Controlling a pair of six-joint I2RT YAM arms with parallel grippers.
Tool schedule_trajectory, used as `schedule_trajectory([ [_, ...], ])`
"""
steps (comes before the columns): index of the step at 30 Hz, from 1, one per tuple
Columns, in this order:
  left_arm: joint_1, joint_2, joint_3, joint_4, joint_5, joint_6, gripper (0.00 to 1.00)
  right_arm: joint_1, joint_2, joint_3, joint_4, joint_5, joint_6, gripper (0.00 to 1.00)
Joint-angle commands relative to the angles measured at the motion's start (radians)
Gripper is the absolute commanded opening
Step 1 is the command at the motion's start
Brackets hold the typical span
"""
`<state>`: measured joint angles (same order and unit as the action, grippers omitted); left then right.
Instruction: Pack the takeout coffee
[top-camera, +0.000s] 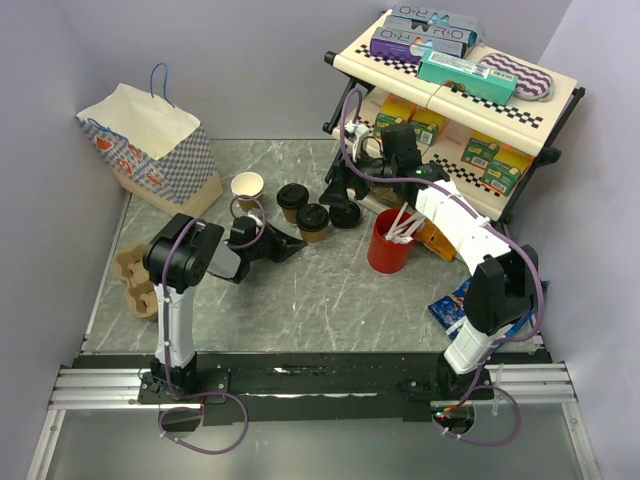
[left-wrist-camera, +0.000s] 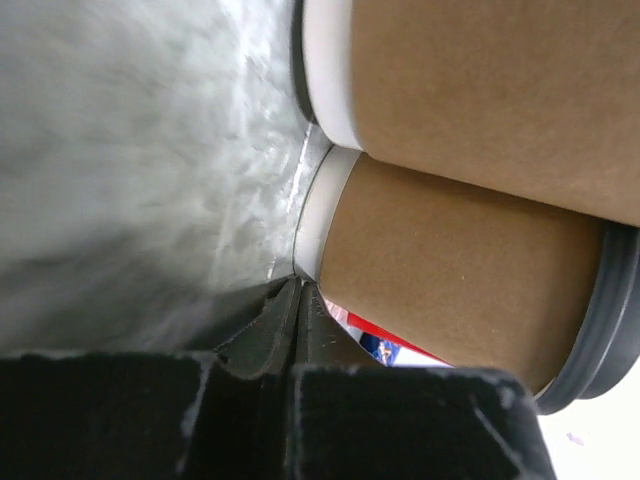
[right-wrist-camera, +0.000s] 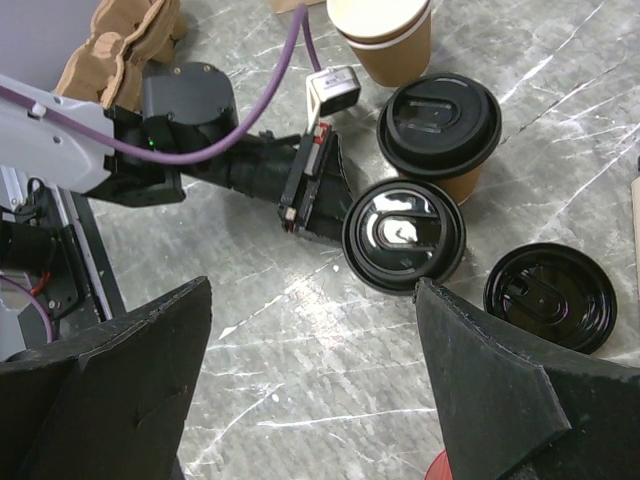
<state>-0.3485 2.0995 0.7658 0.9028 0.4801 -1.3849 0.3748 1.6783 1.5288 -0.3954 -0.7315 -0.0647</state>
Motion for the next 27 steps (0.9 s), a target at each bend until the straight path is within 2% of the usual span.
schedule_trajectory([
  [1,-0.018,0.037,0.024,-0.007,-0.041,-0.028,0.01,-0.005,0.006,0.007,0.032,-0.002,0.002,0.88],
  [9,-0.018,0.073,0.044,-0.007,-0.046,-0.037,0.01,-0.007,0.011,-0.012,0.049,-0.008,0.014,0.88],
  [16,-0.026,0.106,0.122,-0.025,-0.031,-0.025,0.01,-0.005,0.026,0.011,0.041,-0.006,0.008,0.88],
  [24,-0.012,-0.033,0.006,-0.07,0.02,0.041,0.01,-0.004,0.012,0.017,0.04,-0.009,0.002,0.88],
  [26,0.002,-0.12,-0.009,-0.14,0.069,0.107,0.06,-0.005,0.006,0.022,0.032,0.006,-0.02,0.88],
  [27,0.008,-0.153,-0.017,-0.19,0.081,0.139,0.15,-0.005,-0.005,0.022,0.029,0.012,-0.029,0.89],
])
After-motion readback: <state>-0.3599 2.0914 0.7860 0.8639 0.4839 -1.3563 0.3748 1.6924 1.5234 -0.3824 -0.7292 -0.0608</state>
